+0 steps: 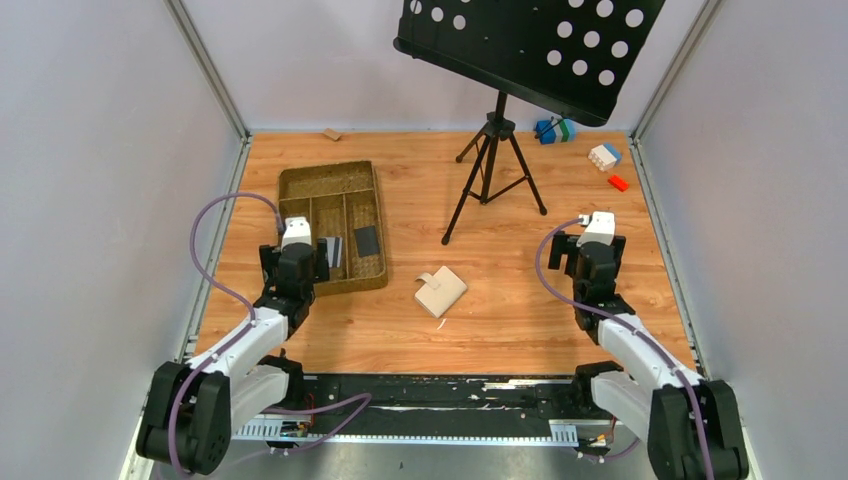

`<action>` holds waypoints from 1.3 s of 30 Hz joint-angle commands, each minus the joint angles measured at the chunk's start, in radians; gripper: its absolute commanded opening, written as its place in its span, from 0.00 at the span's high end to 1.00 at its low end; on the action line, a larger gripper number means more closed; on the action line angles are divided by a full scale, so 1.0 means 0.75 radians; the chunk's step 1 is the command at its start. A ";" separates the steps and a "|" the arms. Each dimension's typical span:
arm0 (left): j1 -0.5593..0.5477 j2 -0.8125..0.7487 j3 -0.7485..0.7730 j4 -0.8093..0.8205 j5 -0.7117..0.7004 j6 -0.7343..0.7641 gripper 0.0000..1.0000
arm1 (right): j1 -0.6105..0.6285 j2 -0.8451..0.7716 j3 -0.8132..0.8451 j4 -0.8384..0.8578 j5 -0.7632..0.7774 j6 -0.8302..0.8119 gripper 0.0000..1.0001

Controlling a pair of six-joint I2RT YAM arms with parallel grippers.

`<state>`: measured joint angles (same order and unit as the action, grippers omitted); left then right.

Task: Take the credit cards out of the card holder
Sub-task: Reset both arms

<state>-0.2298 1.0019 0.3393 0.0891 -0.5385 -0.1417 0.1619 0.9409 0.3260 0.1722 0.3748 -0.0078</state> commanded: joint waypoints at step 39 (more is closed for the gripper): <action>0.133 0.479 -0.222 1.351 0.437 0.322 0.00 | -0.170 0.591 -0.090 1.000 -0.373 -0.134 0.00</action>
<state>-0.1249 1.3605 0.1558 1.0214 -0.1932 0.0776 0.0360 1.3888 0.2478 0.8799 0.1131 -0.0998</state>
